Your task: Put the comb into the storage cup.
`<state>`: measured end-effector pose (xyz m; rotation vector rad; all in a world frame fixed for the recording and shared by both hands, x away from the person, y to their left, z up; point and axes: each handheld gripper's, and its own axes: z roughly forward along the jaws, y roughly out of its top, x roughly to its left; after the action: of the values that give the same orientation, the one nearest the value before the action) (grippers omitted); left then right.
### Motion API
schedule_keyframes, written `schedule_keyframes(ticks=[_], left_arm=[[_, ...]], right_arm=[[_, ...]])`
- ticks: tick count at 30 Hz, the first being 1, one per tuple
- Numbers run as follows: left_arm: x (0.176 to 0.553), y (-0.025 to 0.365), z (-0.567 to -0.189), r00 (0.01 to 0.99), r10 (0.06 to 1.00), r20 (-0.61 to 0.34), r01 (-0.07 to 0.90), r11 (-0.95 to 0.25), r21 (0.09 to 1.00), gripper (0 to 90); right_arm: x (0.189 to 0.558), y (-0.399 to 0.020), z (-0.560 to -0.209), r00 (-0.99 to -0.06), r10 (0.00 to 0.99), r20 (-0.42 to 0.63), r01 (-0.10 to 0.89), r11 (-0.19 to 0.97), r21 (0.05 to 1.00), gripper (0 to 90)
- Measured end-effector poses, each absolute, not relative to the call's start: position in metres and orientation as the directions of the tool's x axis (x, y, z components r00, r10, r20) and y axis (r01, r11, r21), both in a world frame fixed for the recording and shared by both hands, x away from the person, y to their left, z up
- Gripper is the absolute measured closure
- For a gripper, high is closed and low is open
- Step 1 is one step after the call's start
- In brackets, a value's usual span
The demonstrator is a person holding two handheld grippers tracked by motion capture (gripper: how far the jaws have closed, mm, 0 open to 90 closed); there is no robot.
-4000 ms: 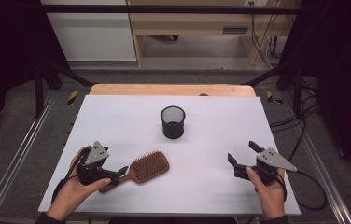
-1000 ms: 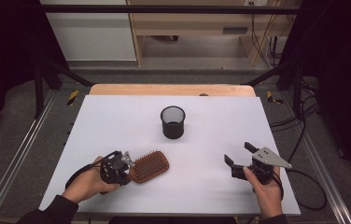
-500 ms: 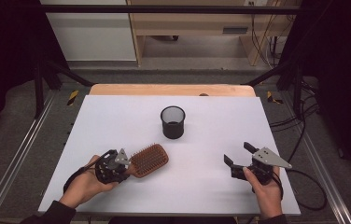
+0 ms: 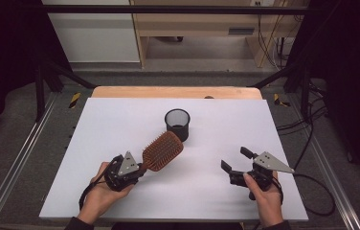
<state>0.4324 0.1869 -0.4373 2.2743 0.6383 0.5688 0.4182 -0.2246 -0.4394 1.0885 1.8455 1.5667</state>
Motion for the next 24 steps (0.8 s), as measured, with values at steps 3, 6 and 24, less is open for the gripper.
schedule_keyframes(ticks=[3,6,24], left_arm=[[0.432,0.181,-0.438,0.760,0.605,0.237,0.259,-0.617,0.743,72.9],[0.430,0.180,-0.438,0.743,0.624,0.241,0.249,-0.592,0.766,72.9],[0.421,0.179,-0.442,0.725,0.653,0.220,0.216,-0.518,0.828,72.9]], right_arm=[[0.418,-0.217,-0.439,-0.582,0.797,0.160,0.272,0.005,0.962,7.7],[0.418,-0.211,-0.439,-0.595,0.780,0.191,0.285,-0.017,0.958,7.0],[0.441,-0.126,-0.422,-0.708,0.642,0.292,0.343,-0.048,0.938,8.3]])
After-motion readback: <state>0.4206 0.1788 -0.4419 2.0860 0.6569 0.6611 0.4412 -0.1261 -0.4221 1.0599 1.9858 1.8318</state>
